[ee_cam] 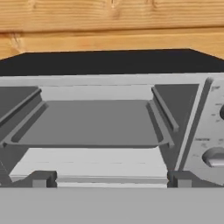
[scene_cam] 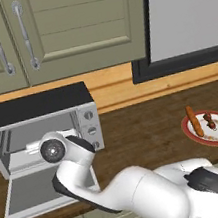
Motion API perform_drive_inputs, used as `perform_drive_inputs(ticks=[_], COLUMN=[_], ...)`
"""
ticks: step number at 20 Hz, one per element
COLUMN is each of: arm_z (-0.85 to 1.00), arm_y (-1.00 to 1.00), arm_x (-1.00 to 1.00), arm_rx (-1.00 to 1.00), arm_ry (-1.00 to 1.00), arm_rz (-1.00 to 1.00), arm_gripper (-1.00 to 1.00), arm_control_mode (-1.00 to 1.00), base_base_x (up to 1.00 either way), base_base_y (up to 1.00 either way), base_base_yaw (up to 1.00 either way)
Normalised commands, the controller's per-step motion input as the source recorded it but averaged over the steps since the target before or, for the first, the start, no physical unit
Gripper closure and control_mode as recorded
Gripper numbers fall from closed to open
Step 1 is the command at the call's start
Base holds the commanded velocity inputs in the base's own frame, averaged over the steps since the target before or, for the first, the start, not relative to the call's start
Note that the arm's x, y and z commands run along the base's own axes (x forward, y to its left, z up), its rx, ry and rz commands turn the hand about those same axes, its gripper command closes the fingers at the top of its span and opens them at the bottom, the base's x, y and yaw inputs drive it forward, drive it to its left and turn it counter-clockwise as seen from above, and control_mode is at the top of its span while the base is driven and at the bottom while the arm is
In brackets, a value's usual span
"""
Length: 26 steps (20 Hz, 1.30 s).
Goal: Pick up the kebab skewer and baguette bread, and place them inside the toaster oven. Close the toaster oven door and start by setting the timer.
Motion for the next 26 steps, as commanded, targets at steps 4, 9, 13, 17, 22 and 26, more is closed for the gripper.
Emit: perform_drive_inputs(ticks=[4, 9, 13, 17, 22, 26], arm_z=[-0.07, 0.00, -0.10, -0.45, -0.32, 0.12], arm_y=[0.36, 0.01, 0.16, 0.09, 0.03, -0.01], arm_x=[0.12, 0.44, 0.50, 0.28, 0.08, 0.26], arm_rx=[0.00, 0.02, 0.00, 0.00, 0.00, 0.03], arm_ry=[0.00, 0.00, 0.00, 0.00, 0.00, 0.04], arm_rz=[0.00, -0.01, -0.01, 0.00, -0.01, -0.03], arm_gripper=[-1.00, -1.00, -1.00, -1.00, -1.00, -1.00], arm_control_mode=[-1.00, -1.00, -1.00, -1.00, -1.00, -1.00], base_base_x=[0.00, 0.00, 0.00, 0.00, 0.00, 0.00], base_base_y=[0.00, 0.00, 0.00, 0.00, 0.00, 0.00], base_base_yaw=[0.00, 0.00, 0.00, 0.00, 0.00, 0.00])
